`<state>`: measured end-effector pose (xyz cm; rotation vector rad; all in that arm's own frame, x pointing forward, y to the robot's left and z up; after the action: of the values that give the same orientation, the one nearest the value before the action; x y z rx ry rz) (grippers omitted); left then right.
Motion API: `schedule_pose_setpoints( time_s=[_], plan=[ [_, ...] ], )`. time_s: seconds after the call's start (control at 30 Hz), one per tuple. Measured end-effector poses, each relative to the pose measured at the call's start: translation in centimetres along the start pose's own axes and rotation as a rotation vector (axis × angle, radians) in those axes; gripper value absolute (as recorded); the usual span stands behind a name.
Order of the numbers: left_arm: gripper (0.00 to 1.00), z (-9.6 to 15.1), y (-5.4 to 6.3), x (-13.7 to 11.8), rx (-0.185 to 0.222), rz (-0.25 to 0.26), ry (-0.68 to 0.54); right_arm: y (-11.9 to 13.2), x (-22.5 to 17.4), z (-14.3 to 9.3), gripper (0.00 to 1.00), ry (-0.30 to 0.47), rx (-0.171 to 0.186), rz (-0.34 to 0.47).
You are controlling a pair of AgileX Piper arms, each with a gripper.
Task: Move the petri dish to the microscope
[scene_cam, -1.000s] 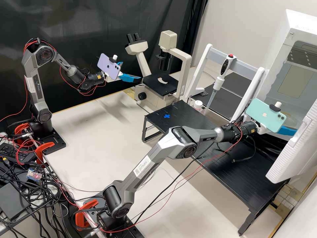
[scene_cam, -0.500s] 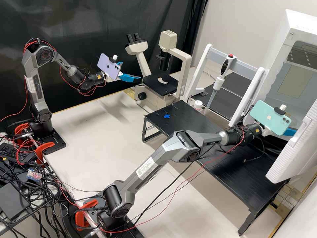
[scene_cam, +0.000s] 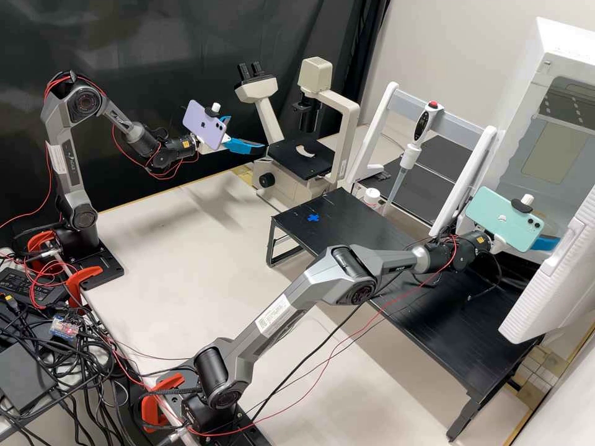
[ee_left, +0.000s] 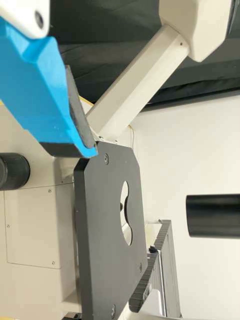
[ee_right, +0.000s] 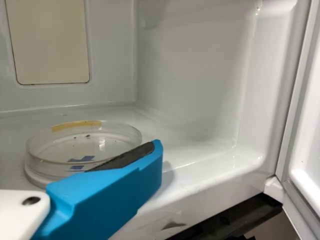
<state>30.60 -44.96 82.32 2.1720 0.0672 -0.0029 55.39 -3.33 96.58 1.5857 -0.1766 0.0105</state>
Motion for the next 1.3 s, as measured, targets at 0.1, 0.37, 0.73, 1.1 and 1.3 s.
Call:
schedule_pose_setpoints(
  time_s=[0.1, 0.37, 0.73, 1.1, 1.3],
  plan=[
    [1.00, 0.0, 0.0, 0.0, 0.000, 0.000, 0.000, 0.1, 0.0, 0.1, 0.00, -0.002, 0.000, 0.002],
    [1.00, 0.0, 0.0, 0.0, 0.000, 0.000, 0.000, 0.7, -0.1, 0.5, 0.00, -0.008, -0.011, 0.009],
    [1.00, 0.0, 0.0, 0.0, 0.000, 0.000, 0.000, 1.0, -0.2, 0.9, 0.00, -0.015, -0.011, 0.016],
    [1.00, 0.0, 0.0, 0.0, 0.000, 0.000, 0.000, 1.2, -0.2, 1.1, 0.00, -0.018, -0.009, 0.019],
    [1.00, 0.0, 0.0, 0.0, 0.000, 0.000, 0.000, 1.3, -0.2, 1.1, 0.00, -0.018, -0.009, 0.020]
  ],
)
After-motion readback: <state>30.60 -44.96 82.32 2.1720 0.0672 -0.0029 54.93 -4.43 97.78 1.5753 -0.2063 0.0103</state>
